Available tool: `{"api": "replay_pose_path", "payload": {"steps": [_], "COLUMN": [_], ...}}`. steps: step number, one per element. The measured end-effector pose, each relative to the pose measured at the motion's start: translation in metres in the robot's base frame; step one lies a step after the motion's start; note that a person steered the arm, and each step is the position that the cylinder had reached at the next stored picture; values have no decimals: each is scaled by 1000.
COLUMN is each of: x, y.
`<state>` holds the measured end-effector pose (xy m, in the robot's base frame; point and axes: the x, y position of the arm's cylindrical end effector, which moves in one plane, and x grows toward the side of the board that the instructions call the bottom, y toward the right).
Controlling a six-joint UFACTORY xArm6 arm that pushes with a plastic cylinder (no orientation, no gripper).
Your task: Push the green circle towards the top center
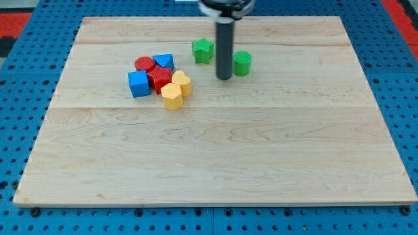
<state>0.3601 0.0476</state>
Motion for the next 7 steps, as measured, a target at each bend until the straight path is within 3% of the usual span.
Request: {"api": "replay_pose_path", "payload": {"steps": [1, 3, 6, 7], "x": [-16, -73, -95, -107], "y": [48, 81, 89, 53]}}
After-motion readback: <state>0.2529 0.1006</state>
